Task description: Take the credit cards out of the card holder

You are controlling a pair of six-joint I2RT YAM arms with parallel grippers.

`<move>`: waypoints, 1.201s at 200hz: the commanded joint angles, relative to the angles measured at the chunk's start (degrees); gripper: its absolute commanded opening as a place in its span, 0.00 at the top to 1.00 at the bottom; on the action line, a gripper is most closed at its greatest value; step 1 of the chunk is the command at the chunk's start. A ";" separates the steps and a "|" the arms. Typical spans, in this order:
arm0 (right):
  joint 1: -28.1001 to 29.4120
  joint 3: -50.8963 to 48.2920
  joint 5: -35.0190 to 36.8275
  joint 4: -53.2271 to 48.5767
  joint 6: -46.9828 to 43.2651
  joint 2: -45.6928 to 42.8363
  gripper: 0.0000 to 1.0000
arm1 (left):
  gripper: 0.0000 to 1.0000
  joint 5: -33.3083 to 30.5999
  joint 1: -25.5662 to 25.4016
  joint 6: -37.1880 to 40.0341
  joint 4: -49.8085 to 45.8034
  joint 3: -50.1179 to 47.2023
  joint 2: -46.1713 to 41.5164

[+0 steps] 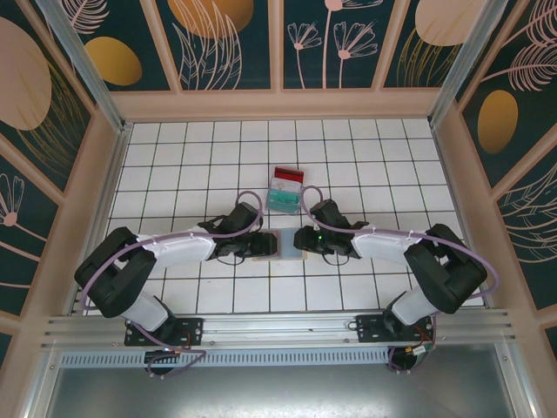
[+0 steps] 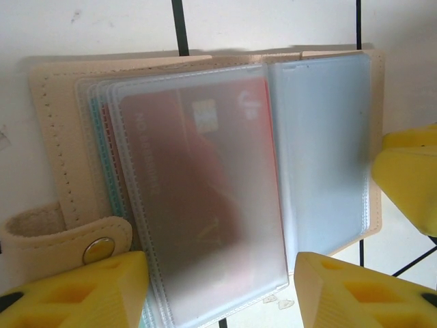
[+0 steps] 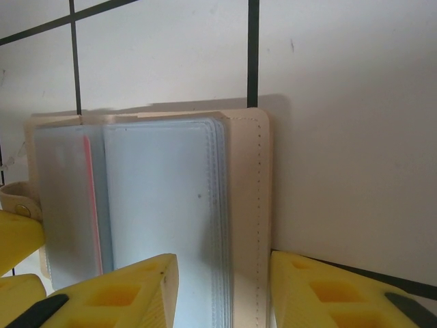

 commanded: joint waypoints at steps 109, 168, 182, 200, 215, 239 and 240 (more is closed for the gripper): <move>1.37 -0.63 -0.42 1.07 0.96 1.31 0.60 | 0.34 4.20 -2.18 3.07 3.06 3.30 2.23; 1.41 -0.85 -0.08 1.09 1.21 1.12 0.60 | 0.33 4.57 -2.59 3.97 2.27 5.40 1.56; 1.45 -0.83 0.21 0.93 1.30 0.90 0.60 | 0.34 5.35 -2.84 4.43 2.27 6.22 2.11; 1.46 -0.81 1.09 0.59 1.36 0.14 0.59 | 0.36 6.29 -3.14 5.17 2.11 7.98 3.32; 1.29 -0.72 2.13 -0.07 1.43 -0.97 0.59 | 0.36 6.90 -3.46 5.88 1.70 9.78 4.42; 0.64 -0.81 3.99 -1.26 1.44 -3.11 0.59 | 0.40 8.38 -3.78 6.74 1.31 11.87 5.81; 0.61 -0.81 4.07 -1.28 1.41 -3.23 0.59 | 0.40 8.53 -3.79 6.81 1.31 11.98 5.86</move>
